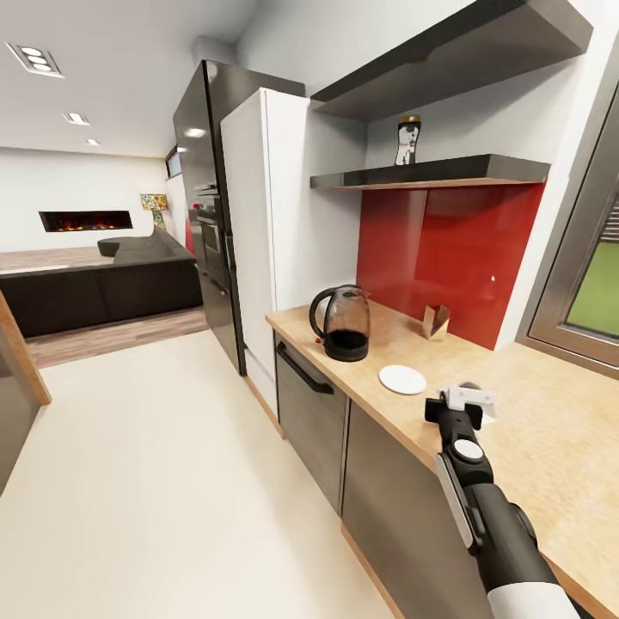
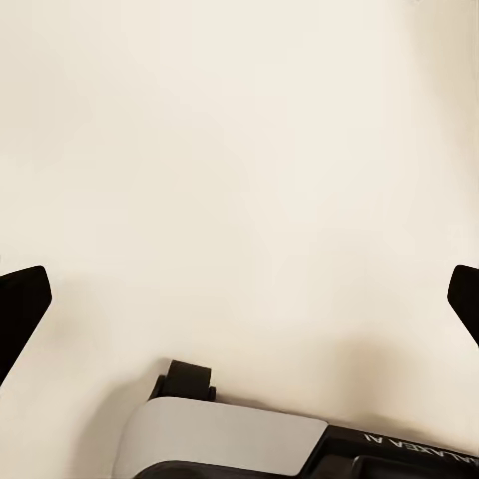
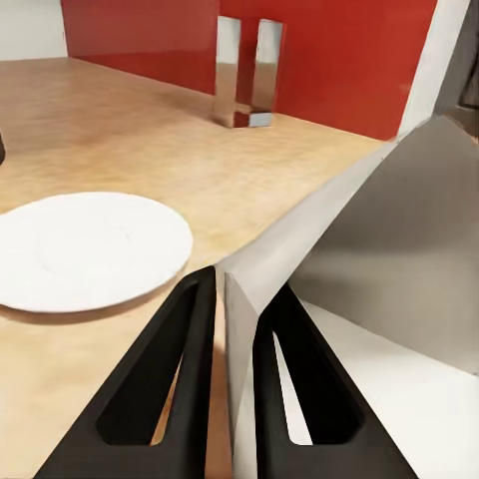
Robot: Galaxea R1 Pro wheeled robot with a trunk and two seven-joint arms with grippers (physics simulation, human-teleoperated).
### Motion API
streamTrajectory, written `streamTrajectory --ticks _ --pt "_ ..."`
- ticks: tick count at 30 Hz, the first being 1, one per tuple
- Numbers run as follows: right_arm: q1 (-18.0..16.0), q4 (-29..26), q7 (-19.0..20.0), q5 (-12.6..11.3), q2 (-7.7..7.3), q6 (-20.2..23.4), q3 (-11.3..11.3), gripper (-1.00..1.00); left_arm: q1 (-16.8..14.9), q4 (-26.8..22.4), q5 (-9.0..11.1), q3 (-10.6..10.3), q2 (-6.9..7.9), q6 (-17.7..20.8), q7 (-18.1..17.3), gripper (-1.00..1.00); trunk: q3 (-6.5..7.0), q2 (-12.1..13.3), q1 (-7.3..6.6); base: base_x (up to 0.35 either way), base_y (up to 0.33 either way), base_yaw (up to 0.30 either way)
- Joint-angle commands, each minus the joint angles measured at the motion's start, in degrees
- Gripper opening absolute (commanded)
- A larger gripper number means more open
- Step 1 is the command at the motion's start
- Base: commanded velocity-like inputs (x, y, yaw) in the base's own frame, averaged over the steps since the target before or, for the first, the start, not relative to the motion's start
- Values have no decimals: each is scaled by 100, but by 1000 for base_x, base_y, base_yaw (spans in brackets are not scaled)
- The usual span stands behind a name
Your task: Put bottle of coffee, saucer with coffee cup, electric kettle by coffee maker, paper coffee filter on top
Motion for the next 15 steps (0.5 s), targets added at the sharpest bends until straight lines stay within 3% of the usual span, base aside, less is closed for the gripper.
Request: streamTrajectory --ticks 1,15 --pt "-3 -8 -57 14 1 40 2 -100 1 -8 43 10 -4 -2 -1 100 -5 -3 0 0 0 0" --pt "-3 -9 -121 14 1 41 8 -100 1 -10 43 77 -4 -2 0 100 -5 -3 0 0 0 0"
